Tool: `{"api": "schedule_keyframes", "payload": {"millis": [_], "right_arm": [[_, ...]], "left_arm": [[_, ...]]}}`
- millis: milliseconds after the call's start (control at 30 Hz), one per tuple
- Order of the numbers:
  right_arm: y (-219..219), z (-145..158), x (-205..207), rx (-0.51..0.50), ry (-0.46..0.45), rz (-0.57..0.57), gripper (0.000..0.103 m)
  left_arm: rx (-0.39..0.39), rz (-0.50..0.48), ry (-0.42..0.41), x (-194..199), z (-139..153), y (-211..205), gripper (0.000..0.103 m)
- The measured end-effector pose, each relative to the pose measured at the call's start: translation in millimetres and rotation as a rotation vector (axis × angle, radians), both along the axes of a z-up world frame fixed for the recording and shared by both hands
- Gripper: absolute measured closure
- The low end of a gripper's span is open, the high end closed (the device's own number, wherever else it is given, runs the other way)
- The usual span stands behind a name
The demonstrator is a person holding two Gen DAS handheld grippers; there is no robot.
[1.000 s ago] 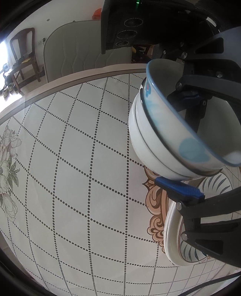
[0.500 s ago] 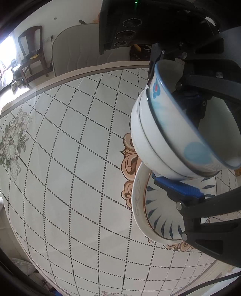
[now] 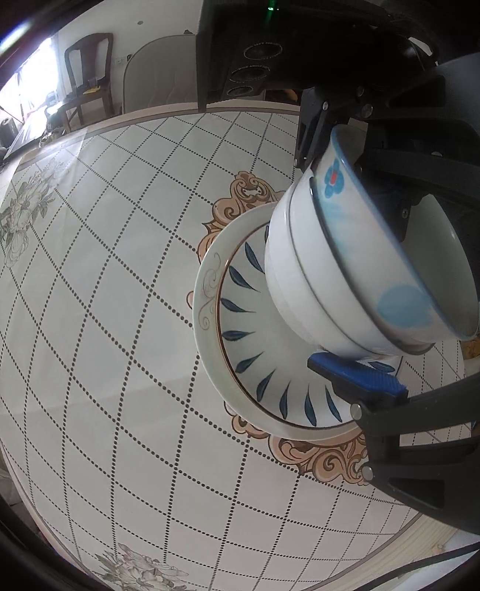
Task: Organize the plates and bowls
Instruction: 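Carry the bowl stack with both grippers over the blue-leaf plate stack, then lower the bowl stack onto the plates and open both grippers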
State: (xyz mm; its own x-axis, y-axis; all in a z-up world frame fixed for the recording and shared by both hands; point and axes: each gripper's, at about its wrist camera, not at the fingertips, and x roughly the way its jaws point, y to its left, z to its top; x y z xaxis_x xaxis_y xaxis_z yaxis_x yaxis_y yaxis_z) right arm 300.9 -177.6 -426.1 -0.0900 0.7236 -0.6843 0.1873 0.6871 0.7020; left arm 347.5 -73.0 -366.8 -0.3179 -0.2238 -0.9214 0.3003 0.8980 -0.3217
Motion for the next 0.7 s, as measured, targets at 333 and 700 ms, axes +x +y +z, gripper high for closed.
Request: {"api": "schedule_keyframes", "payload": {"millis": [333, 700], "right_arm": [[22, -21, 2, -0.024, 0.046, 0.027, 0.034], [24, -24, 4, -0.037, 0.071, 0.035, 0.034]], "left_arm": [[-0.003, 0.046, 0.039, 2, -23, 19, 0.038], [-0.001, 0.084, 0.058, 7, -34, 29, 0.038]]}}
